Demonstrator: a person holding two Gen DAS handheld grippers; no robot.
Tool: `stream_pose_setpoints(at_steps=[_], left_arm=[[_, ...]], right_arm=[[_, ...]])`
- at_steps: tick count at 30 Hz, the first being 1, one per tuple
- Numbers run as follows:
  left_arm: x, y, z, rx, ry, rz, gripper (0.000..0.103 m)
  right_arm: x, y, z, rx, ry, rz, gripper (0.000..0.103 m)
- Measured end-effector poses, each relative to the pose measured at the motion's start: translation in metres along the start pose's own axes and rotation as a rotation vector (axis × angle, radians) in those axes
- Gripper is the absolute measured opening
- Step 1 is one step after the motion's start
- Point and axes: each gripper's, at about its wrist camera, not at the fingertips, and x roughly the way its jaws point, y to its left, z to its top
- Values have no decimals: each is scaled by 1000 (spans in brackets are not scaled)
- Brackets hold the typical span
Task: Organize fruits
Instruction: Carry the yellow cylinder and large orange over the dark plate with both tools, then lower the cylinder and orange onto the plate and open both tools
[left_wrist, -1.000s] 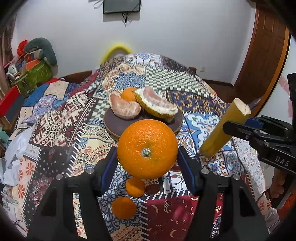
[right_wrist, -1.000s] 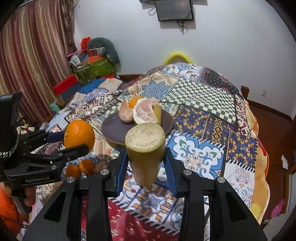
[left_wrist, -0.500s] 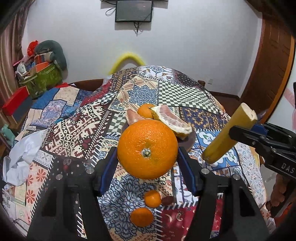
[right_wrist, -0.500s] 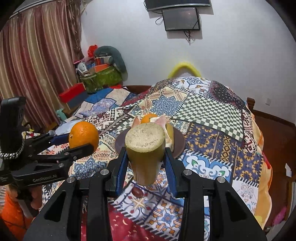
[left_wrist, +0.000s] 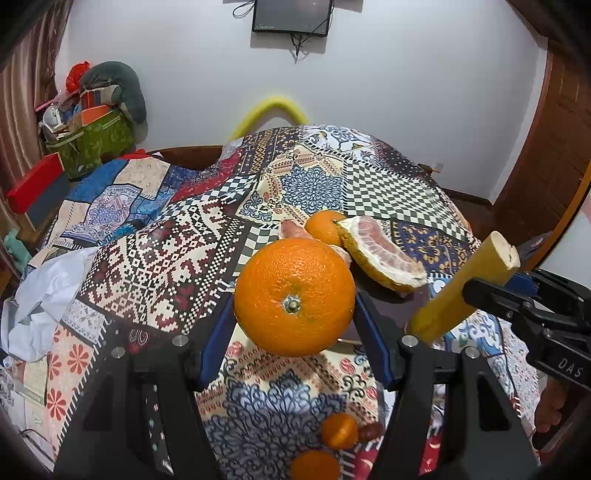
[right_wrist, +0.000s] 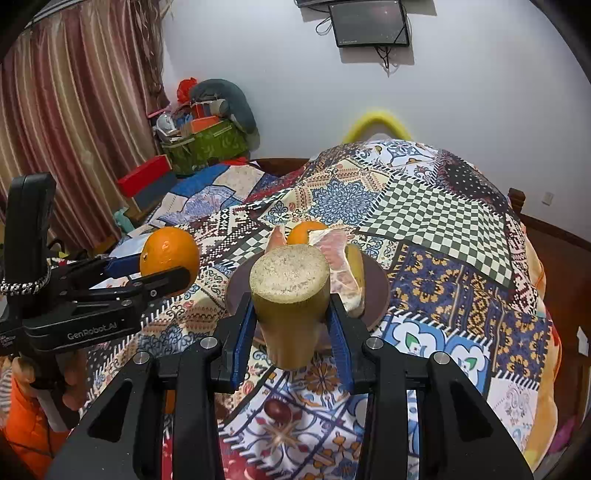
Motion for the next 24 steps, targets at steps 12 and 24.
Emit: stream_pose_setpoints(at_steps=[12, 24], left_arm=[[58, 0, 12, 27, 91, -38, 64], [90, -4, 15, 48, 137, -36, 64]], right_arm=[[43, 0, 14, -18, 43, -1, 35], [72, -4, 29, -17, 71, 42, 35]])
